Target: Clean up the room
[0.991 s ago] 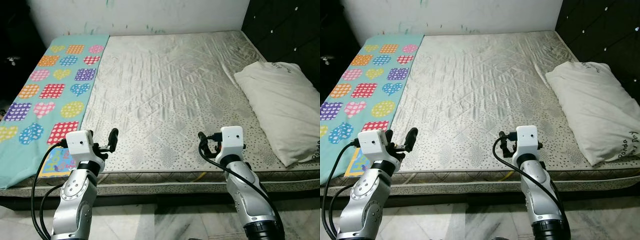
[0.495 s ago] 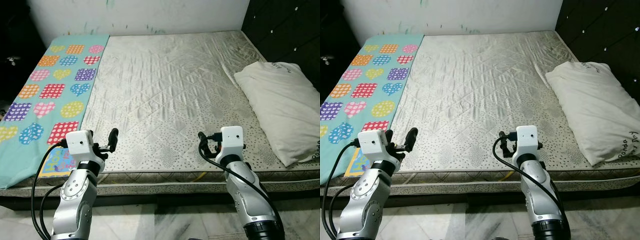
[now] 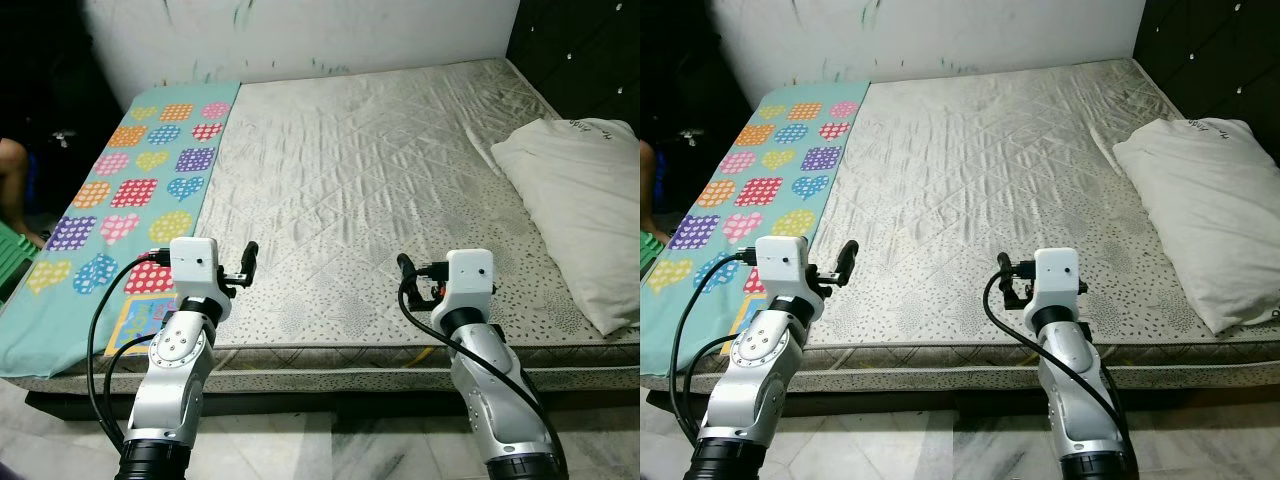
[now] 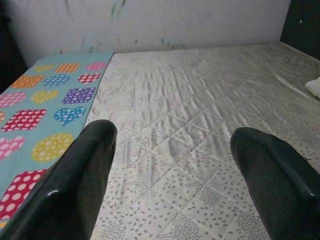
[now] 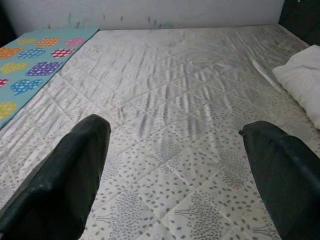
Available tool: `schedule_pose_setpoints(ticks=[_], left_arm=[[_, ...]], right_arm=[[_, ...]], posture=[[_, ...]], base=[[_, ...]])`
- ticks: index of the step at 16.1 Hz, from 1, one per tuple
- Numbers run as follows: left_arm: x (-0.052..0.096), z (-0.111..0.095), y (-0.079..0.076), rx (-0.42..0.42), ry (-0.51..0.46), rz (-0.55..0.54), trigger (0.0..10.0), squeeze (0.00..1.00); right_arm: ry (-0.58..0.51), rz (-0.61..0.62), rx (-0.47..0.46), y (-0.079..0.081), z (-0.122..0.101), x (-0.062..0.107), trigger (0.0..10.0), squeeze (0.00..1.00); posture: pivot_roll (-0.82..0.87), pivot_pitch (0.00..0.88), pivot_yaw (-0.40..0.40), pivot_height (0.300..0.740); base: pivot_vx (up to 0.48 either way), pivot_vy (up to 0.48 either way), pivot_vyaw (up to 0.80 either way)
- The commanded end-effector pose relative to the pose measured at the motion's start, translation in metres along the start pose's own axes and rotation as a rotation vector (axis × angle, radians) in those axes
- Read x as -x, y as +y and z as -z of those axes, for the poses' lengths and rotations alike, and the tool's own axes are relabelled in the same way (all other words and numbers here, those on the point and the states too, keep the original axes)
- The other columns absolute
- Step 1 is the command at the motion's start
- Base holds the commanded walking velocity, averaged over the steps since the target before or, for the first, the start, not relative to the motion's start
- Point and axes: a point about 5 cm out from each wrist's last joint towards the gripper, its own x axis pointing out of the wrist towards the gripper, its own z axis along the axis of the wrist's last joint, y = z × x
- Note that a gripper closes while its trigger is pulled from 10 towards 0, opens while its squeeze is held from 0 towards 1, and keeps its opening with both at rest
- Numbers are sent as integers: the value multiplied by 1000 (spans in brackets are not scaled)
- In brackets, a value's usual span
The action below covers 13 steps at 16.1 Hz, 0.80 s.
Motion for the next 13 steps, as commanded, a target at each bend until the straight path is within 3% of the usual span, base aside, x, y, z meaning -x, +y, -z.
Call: schedule_pose_setpoints(ticks=[1,3,8,10,13], left_arm=[[1,4,7,-16,12,-34,10000,0],[6,5,7,-22,8,-58,10000,0],[22,3,26,-31,-14,-178,10000,0],[27,5,34,-42,-10,-212,10000,0],[25,5,36,-46,-12,-208,10000,0]], right_arm=[[-19,-22,-5,6,-4,1,10000,0],[-21,-52,-8,10,-6,-3,10000,0],[-15,-166,-8,32,-9,-22,10000,0],[-22,-194,-11,40,-11,-26,10000,0],[-17,-189,-18,37,-4,-22,10000,0]], posture=[[-220,57,114,740],[-195,58,92,740],[-87,32,1,740],[-77,24,-1,740],[-90,16,24,740]], base=[[0,0,0],[0,0,0],[0,0,0],[0,0,0],[0,0,0]])
